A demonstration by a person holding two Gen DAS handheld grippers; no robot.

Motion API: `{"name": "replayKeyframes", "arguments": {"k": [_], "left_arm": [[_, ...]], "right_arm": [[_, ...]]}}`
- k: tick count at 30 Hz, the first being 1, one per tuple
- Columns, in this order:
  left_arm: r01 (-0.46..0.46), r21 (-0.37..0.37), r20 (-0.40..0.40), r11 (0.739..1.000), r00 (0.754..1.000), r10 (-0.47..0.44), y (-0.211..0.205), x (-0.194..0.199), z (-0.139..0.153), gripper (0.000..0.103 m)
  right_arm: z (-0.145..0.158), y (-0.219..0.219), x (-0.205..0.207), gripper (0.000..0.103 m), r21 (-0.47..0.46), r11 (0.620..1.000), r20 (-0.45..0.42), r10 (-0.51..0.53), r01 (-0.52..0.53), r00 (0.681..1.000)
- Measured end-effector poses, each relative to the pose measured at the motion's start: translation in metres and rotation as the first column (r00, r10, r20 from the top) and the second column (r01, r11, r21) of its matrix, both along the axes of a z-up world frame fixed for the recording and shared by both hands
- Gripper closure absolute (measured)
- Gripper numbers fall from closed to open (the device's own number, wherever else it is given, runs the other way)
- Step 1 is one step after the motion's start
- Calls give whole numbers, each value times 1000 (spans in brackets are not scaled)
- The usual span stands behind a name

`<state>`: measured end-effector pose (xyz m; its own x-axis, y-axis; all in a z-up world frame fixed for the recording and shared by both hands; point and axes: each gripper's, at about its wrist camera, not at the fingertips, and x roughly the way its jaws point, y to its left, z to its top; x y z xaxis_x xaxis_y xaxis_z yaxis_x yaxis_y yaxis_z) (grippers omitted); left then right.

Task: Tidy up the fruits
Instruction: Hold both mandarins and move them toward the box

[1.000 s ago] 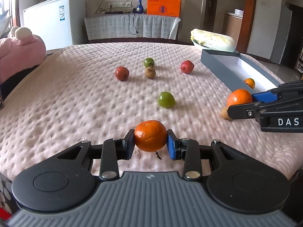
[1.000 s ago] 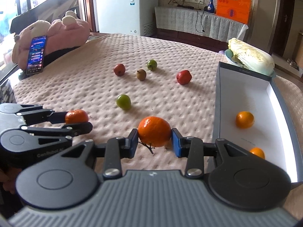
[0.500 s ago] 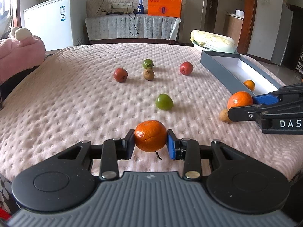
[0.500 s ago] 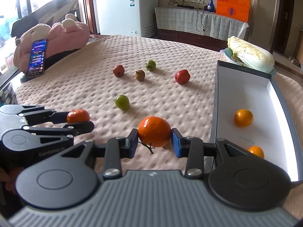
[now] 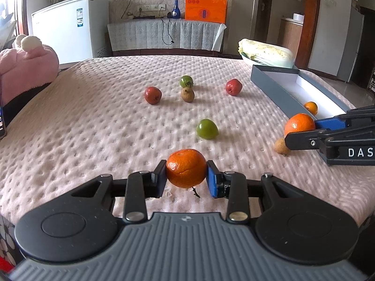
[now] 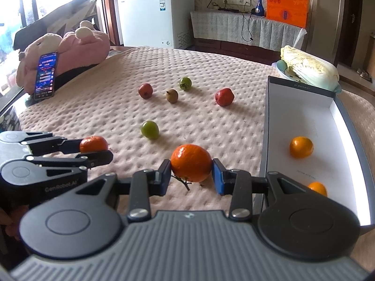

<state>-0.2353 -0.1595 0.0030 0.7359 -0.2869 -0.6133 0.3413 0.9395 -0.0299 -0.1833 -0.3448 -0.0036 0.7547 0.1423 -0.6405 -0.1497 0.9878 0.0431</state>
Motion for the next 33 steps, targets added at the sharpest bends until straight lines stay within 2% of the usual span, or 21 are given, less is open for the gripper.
{"name": "replayKeyframes", "arguments": {"k": [12,20,33], "left_arm": [[7,-12,10,1000,1000,-6,-2,-1,5,63],[9,-8,15,1000,1000,-9,-2,-3,5,63],[70,-14,35,997,997,-70,-34,-11,12,63]], "right_arm": [[0,3,0,62,-14,1000,3,8,-8,1000],[7,-5,-7,62,-1,1000,38,1,-1,999],[19,-32,-20,62,41,998,92,-49,45,995]]}}
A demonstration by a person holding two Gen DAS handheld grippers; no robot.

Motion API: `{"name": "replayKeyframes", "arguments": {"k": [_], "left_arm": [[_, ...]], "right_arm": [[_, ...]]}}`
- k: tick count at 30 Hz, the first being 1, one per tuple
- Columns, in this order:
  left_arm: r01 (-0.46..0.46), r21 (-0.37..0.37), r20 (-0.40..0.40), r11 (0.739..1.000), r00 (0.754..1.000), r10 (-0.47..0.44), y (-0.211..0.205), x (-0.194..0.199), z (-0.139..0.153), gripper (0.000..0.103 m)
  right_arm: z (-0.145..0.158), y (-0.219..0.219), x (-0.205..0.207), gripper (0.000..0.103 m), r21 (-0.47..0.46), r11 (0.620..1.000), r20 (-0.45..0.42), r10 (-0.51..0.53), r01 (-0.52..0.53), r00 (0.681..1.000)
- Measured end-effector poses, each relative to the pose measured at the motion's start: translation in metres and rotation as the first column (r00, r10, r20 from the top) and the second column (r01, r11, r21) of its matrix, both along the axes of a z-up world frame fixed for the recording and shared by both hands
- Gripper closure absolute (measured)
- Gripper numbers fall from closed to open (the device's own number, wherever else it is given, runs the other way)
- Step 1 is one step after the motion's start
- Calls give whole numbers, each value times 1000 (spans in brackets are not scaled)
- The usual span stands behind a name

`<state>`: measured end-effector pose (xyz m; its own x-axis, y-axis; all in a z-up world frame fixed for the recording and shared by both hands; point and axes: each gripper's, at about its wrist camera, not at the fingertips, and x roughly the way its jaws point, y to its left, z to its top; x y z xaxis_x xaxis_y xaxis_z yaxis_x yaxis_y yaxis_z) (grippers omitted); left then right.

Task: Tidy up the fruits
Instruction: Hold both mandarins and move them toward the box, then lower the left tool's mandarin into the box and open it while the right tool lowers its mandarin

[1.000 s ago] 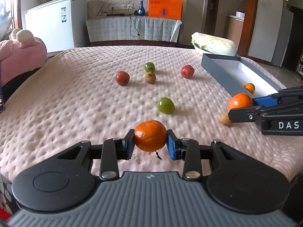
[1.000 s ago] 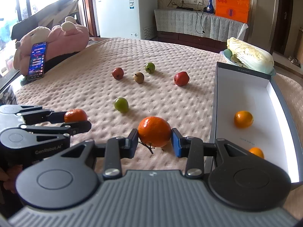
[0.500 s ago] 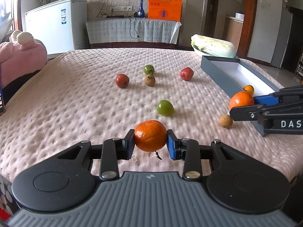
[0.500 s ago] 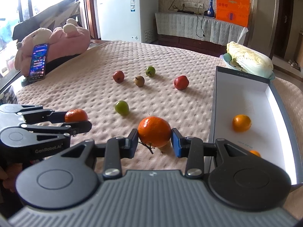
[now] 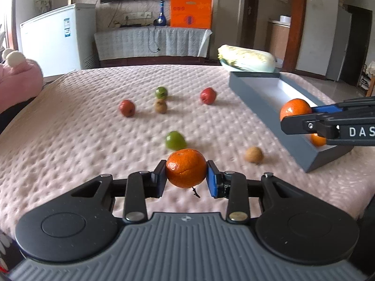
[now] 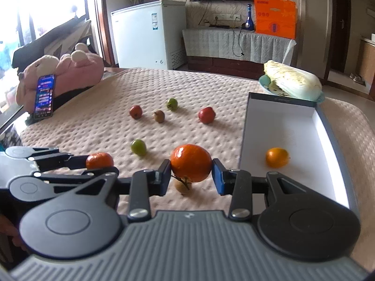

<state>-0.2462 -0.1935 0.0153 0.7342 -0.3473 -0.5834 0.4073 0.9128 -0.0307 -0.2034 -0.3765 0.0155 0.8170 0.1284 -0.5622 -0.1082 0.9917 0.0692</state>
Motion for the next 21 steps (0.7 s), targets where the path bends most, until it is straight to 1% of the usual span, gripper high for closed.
{"name": "replayKeyframes", "arguments": {"k": [21], "left_arm": [[109,-55,-5,992,994,-110,-43,-10,12,63]], "right_arm": [[1,-61,-23,62,53,988,17,-149,148,989]]}}
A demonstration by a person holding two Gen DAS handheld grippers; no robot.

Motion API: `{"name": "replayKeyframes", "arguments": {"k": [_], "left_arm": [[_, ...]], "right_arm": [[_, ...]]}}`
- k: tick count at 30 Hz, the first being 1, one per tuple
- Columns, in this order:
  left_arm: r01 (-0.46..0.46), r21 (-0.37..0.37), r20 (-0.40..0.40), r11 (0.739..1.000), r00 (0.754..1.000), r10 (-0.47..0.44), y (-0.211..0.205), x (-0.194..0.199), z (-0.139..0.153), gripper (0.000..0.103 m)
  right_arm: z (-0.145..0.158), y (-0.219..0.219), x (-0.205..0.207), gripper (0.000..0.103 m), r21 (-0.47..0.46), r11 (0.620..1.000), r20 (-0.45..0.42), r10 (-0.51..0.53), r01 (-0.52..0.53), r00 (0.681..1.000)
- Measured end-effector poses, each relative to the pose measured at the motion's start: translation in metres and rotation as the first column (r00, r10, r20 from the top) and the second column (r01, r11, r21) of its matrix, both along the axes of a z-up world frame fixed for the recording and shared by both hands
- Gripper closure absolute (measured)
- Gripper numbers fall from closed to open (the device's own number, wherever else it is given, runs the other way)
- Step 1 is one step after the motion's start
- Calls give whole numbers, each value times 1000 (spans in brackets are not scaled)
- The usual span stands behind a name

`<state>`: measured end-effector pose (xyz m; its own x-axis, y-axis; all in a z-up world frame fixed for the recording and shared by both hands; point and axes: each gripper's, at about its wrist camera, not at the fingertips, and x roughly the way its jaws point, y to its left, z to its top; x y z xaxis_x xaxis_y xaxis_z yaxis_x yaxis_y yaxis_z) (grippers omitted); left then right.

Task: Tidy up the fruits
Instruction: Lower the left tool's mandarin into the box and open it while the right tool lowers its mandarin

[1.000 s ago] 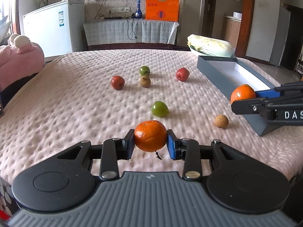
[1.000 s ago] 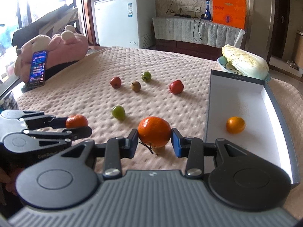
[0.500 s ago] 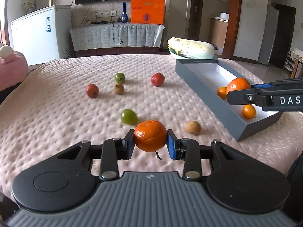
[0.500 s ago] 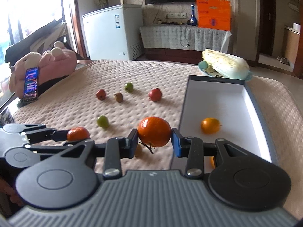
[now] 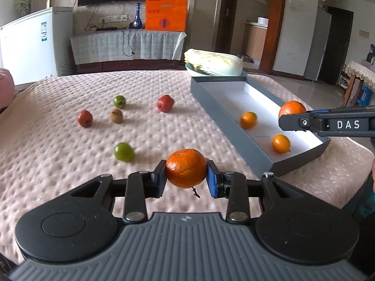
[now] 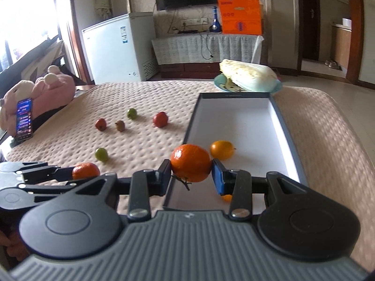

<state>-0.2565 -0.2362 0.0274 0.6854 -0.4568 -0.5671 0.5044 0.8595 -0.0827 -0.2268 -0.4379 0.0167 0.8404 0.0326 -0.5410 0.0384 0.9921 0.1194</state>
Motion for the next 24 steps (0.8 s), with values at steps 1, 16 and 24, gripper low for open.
{"name": "replayKeyframes", "arguments": {"k": [1,16,24], "left_arm": [[6,-2,3,1000,1000,-6,-3,0,1,63],[137,-11,88,990,987,-136,-43,3,23,63],[175,-12,112,985,979,-172,-59,14,24,62]], "right_arm": [[0,-2,-1,62,0,1000,0,-7,7,1000],[-7,-20,-3,62,10,999,-28,-43,43,999],[-8,-21,0,62,7,999,-38,-50,50,998]]}}
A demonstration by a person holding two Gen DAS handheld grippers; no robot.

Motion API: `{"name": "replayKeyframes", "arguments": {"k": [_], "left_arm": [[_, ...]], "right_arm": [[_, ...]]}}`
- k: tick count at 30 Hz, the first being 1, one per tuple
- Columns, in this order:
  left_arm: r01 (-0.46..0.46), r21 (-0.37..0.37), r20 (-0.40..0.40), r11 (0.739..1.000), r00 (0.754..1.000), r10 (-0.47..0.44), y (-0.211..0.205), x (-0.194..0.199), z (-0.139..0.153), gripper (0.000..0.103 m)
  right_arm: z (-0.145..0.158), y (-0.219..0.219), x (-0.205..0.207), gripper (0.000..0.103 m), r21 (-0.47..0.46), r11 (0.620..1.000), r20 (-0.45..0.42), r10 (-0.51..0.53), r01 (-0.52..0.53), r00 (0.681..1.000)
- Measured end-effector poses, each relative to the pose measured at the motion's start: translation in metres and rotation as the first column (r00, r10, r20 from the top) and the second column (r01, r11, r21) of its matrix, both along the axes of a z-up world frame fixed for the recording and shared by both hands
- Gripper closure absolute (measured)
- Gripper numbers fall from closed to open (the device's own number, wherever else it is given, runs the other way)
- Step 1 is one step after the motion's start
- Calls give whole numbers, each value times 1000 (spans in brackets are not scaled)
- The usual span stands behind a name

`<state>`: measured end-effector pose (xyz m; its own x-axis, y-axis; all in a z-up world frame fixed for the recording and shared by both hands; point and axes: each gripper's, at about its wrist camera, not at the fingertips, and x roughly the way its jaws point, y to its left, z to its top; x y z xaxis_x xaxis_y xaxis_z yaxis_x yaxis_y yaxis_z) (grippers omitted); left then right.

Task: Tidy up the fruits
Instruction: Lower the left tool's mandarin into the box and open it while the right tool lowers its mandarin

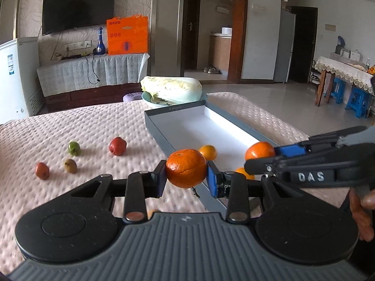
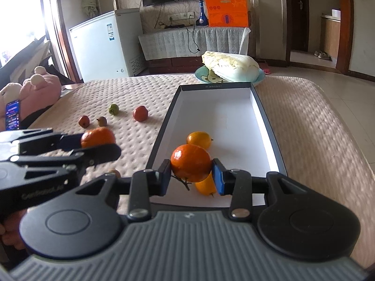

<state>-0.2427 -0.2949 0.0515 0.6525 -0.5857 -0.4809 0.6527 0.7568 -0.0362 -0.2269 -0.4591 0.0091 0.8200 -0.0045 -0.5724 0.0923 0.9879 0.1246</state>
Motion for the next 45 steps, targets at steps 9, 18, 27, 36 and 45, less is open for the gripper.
{"name": "replayKeyframes", "arguments": {"k": [9,18,27,36,45], "left_arm": [[8,-20,-33,1000,999,-9,-9,17,-2,62],[16,-24,-33,1000,999,-17,-33,48,-4,62],[31,-38,-37,999,999,-32,-66,81,-10,62],[28,-11,-41,1000,999,-29,-94,105,-24,62],[79,11,-11,997,997,-79,-105,105,-28,61]], "right_arm": [[-1,-6,-2,62,2,1000,-8,-17,17,1000],[-5,-5,0,62,-12,1000,-49,-21,20,999],[-10,-1,6,62,-17,1000,-79,-4,3,997],[-13,5,13,62,-13,1000,-92,20,-21,996],[-15,11,21,62,-11,1000,-103,25,-27,994]]}}
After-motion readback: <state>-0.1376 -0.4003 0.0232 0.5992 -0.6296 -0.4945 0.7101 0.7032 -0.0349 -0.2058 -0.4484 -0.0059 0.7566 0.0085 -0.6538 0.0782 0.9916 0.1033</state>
